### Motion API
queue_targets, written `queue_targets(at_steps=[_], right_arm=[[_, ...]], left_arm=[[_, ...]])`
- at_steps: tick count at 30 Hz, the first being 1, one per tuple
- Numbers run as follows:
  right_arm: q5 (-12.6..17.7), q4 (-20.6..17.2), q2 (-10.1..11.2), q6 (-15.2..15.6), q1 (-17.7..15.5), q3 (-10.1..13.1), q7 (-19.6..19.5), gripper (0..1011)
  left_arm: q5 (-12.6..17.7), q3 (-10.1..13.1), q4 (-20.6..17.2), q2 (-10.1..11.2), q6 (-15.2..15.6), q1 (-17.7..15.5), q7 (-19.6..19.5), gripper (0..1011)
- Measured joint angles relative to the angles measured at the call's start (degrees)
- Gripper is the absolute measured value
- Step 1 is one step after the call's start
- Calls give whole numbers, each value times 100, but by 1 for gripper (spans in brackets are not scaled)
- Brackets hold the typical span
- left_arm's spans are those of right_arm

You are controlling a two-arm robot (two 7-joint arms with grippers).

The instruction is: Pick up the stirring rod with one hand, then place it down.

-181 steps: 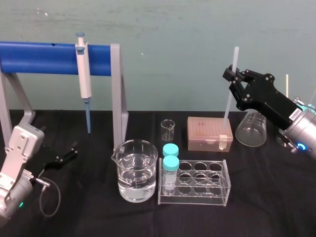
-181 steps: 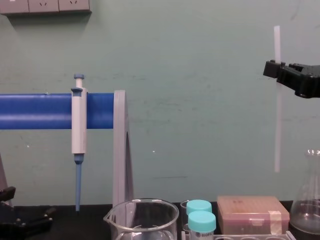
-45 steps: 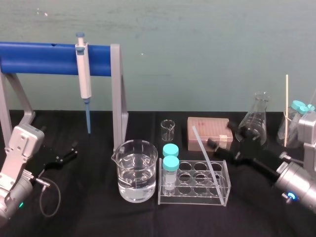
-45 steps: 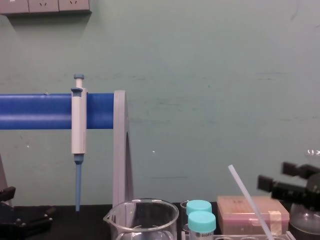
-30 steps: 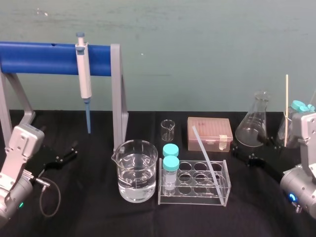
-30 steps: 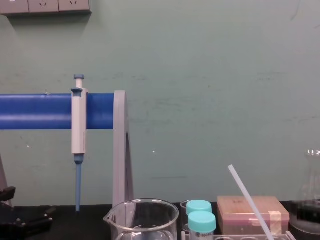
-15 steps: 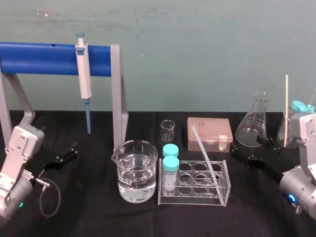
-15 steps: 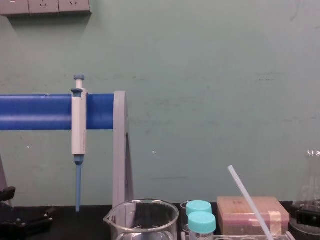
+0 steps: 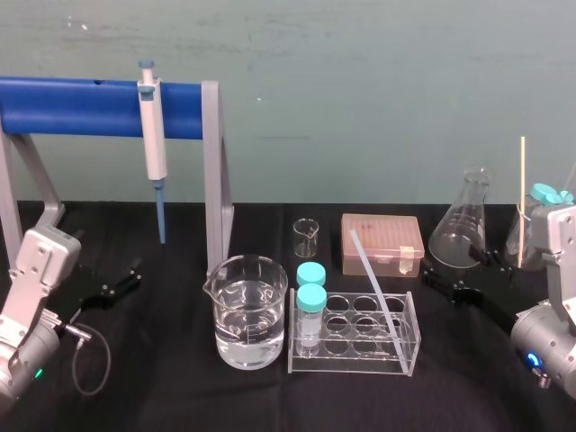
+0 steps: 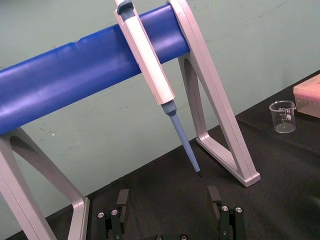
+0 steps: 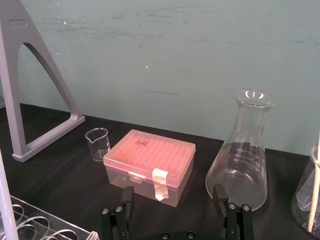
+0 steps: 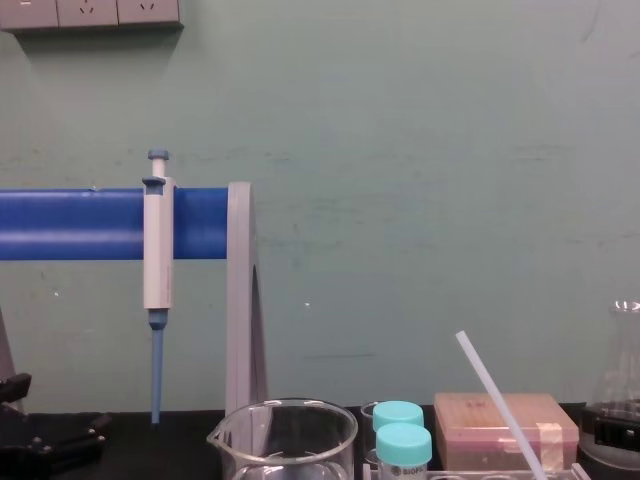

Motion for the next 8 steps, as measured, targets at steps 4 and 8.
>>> queue_targets(at_steps=[4, 8], right_arm=[[1, 0, 0, -2, 0, 0, 0, 1003], [3, 0, 0, -4, 0, 0, 0, 1003]], left_arm=[[0, 0, 0, 0, 0, 0, 0, 1000], [0, 0, 0, 0, 0, 0, 0, 1000]])
